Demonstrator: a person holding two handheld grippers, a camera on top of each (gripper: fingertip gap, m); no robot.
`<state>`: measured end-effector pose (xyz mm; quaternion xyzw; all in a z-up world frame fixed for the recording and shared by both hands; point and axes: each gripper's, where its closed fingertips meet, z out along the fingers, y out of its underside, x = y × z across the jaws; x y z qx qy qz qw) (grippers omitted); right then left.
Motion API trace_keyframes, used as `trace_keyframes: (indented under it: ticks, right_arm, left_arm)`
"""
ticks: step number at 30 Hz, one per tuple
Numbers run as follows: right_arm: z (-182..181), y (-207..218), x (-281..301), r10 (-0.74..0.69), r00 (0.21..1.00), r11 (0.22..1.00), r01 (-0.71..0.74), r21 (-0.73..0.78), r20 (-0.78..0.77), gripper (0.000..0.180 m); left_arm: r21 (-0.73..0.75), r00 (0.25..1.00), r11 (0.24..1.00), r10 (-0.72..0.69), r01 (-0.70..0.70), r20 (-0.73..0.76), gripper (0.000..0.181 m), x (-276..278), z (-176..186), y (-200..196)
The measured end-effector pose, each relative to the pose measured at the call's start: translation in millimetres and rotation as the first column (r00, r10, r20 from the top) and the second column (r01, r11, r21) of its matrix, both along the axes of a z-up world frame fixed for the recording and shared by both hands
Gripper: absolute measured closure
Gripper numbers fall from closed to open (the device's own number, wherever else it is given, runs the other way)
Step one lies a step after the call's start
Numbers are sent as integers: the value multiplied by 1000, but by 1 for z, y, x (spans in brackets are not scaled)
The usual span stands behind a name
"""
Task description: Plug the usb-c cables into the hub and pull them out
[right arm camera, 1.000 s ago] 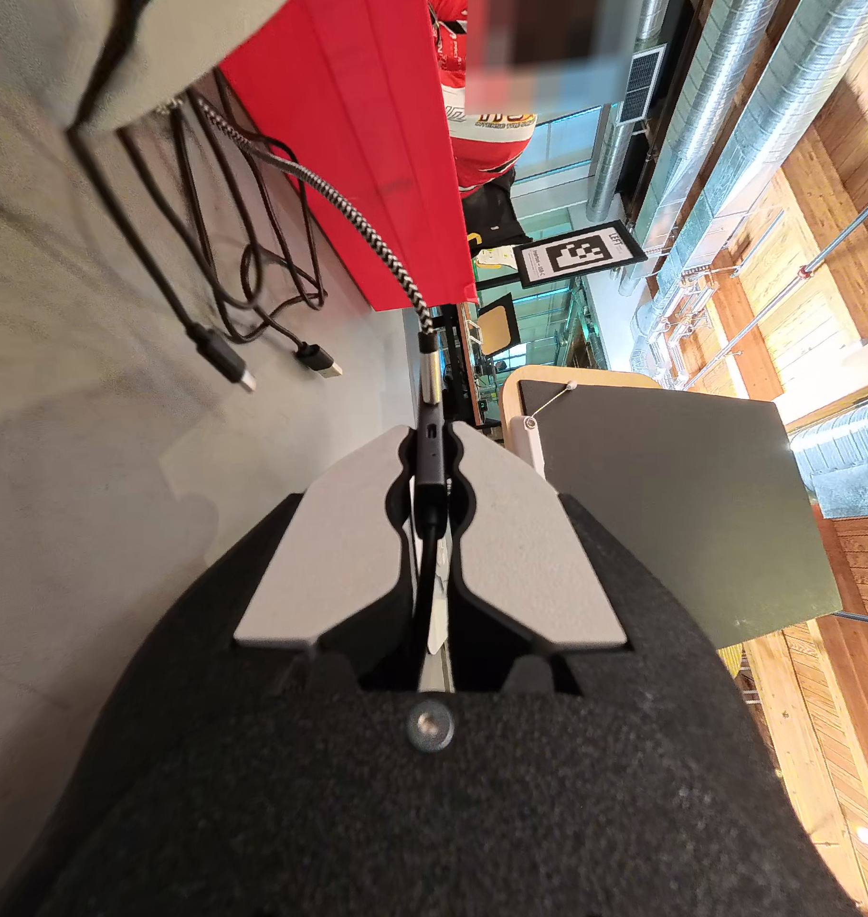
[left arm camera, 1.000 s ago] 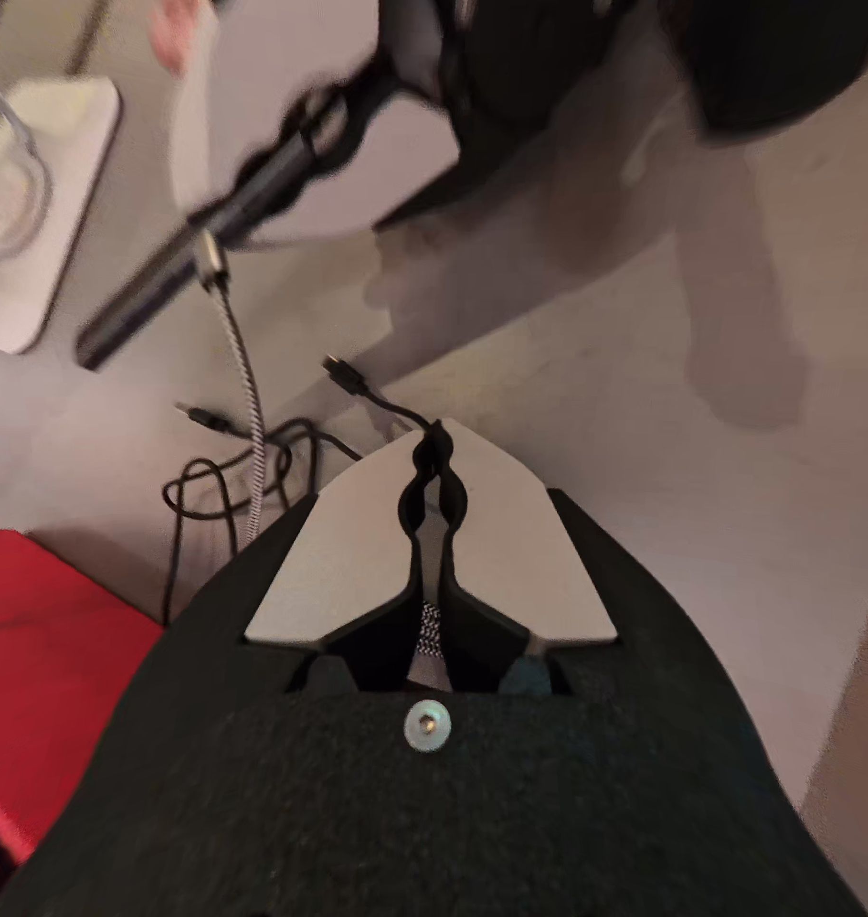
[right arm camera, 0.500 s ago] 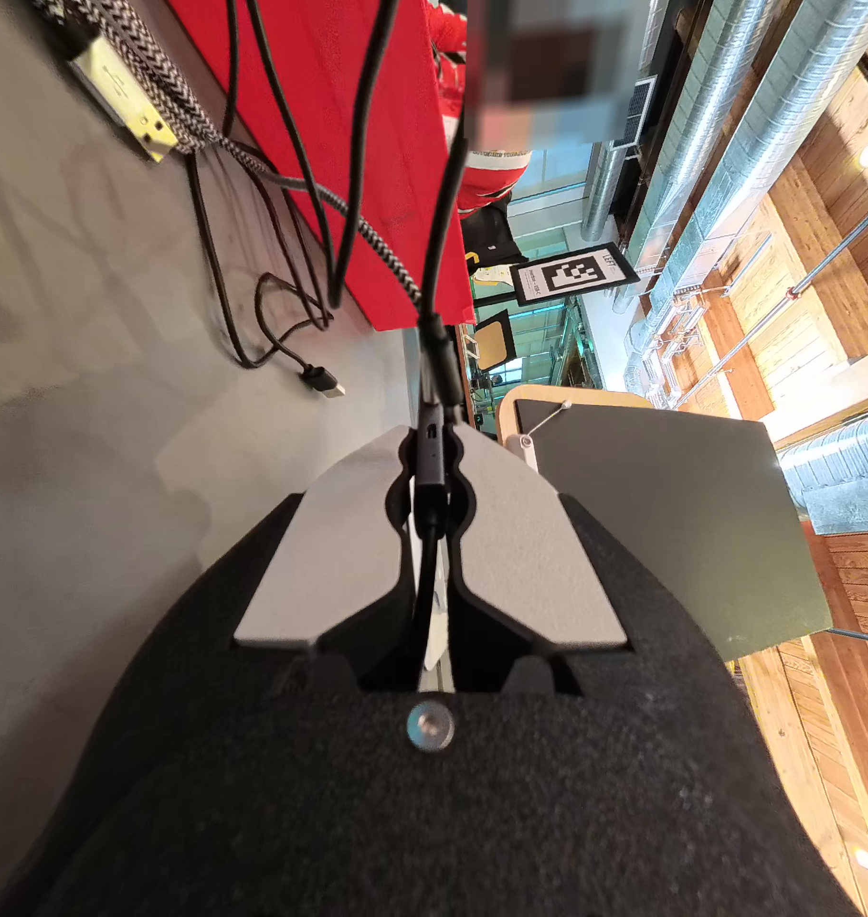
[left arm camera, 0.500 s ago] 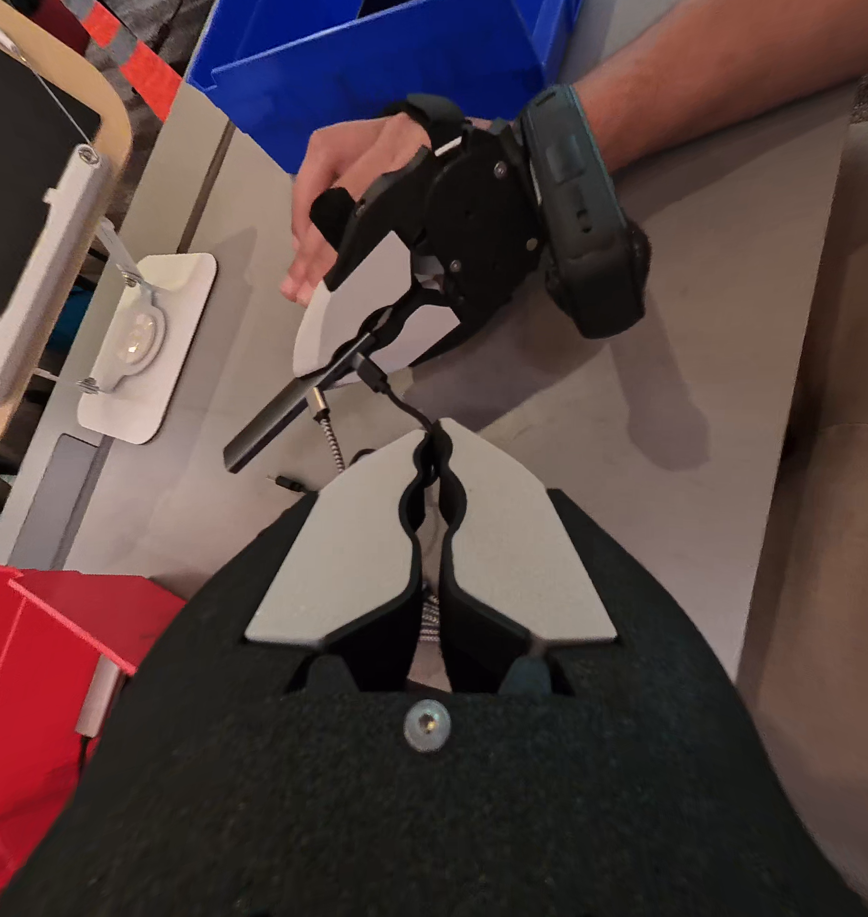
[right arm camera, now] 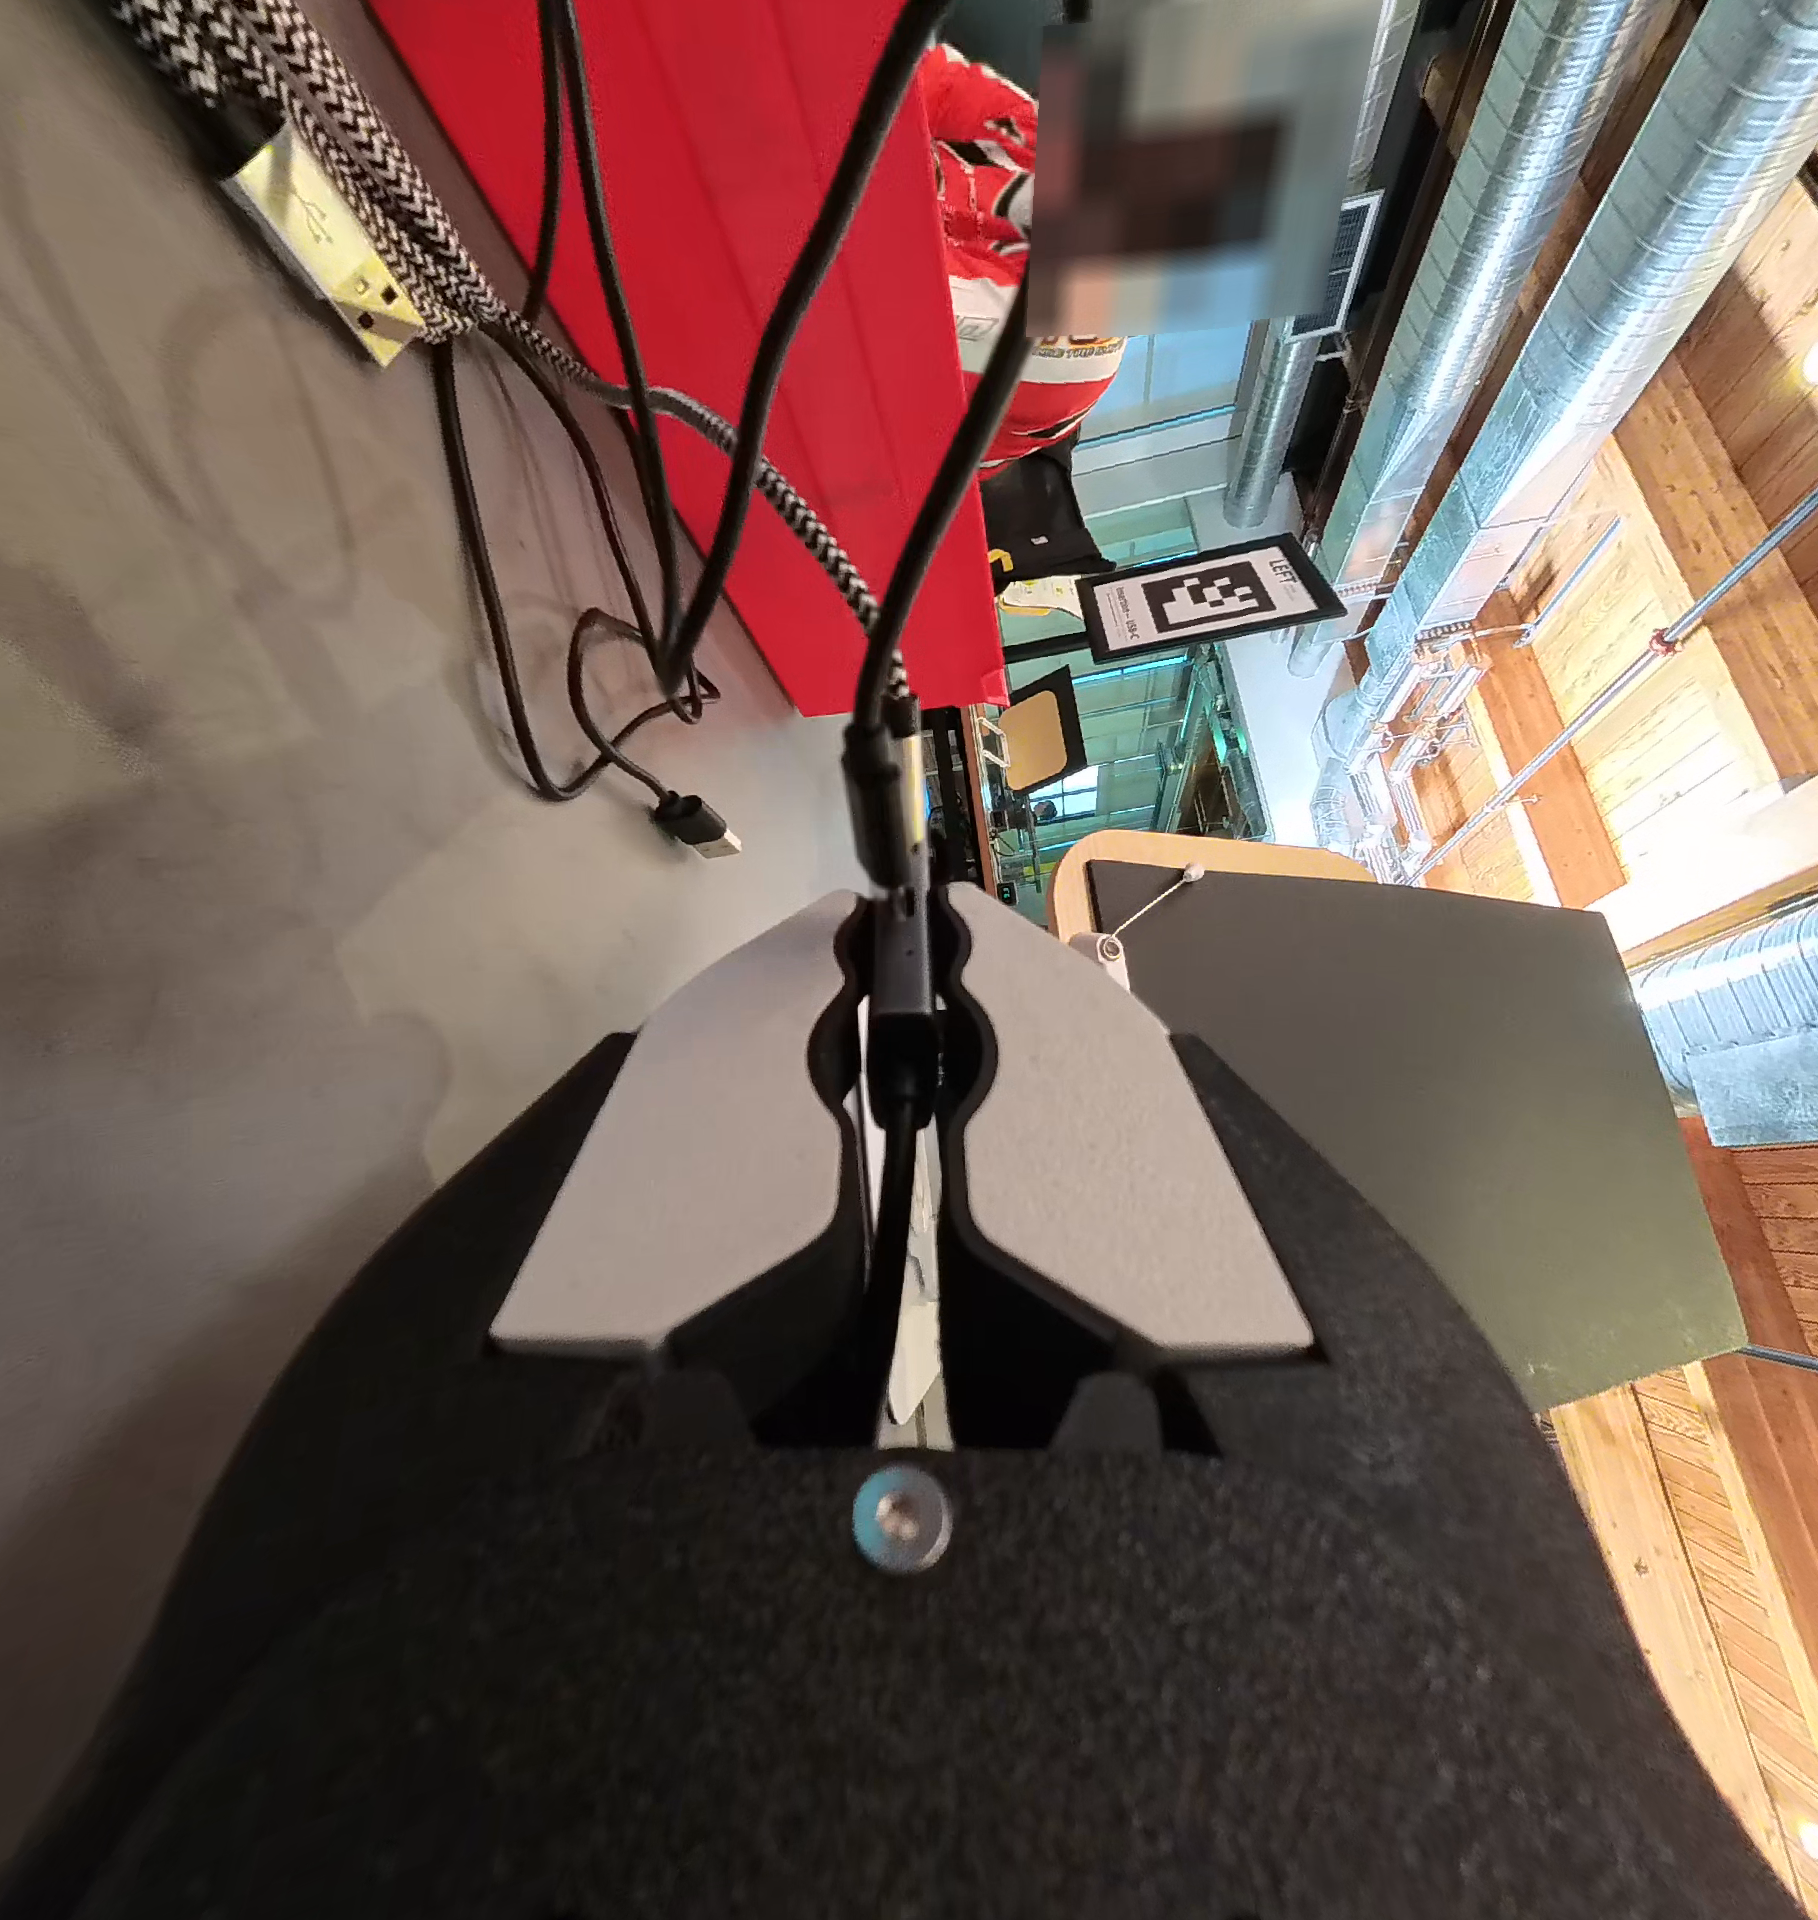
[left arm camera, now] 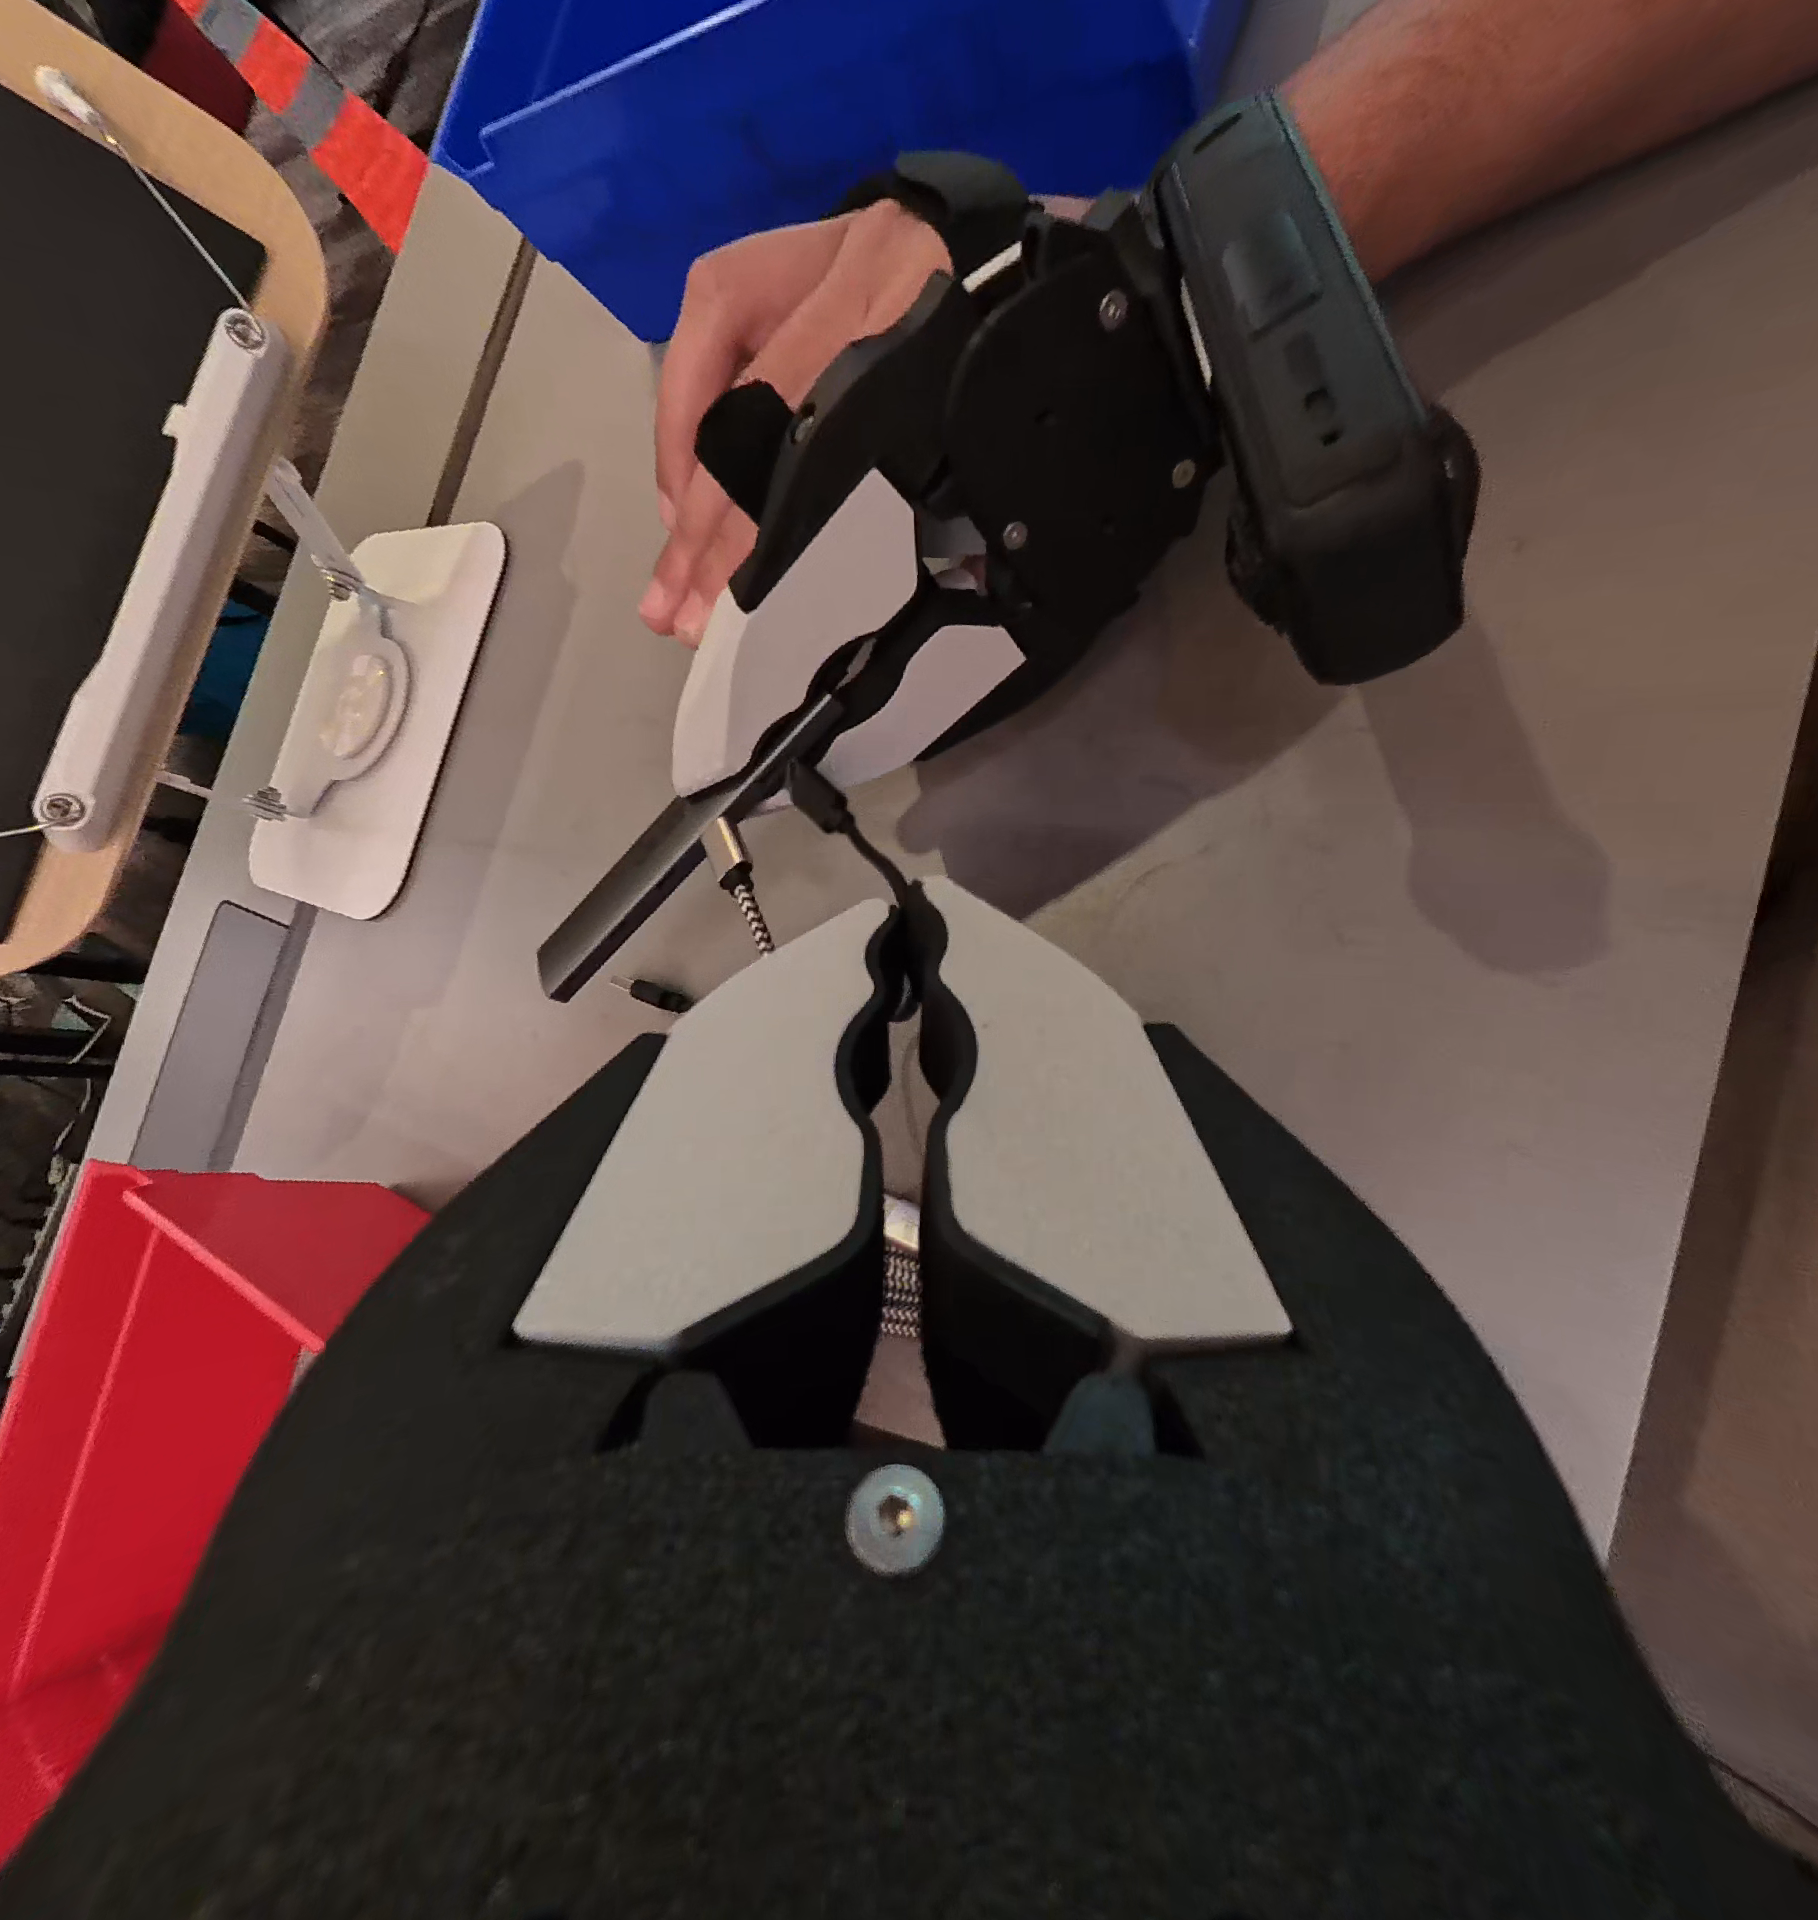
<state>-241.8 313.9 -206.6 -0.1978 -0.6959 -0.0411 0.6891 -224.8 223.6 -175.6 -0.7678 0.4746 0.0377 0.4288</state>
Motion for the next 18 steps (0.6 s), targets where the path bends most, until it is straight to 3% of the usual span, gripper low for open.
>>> trace_keyframes:
  ticks: [10,18]
  right_arm:
    - [-2,1,-2,-2,1000,1000,2,3,2,171]
    - [0,5,0,-16,1000,1000,16,11,-2,170]
  left_arm:
    - [43,999,999,-1,3,-46,181,0,-2,2]
    - [-15,1000,1000,-27,27,6,181,7,-34,-18]
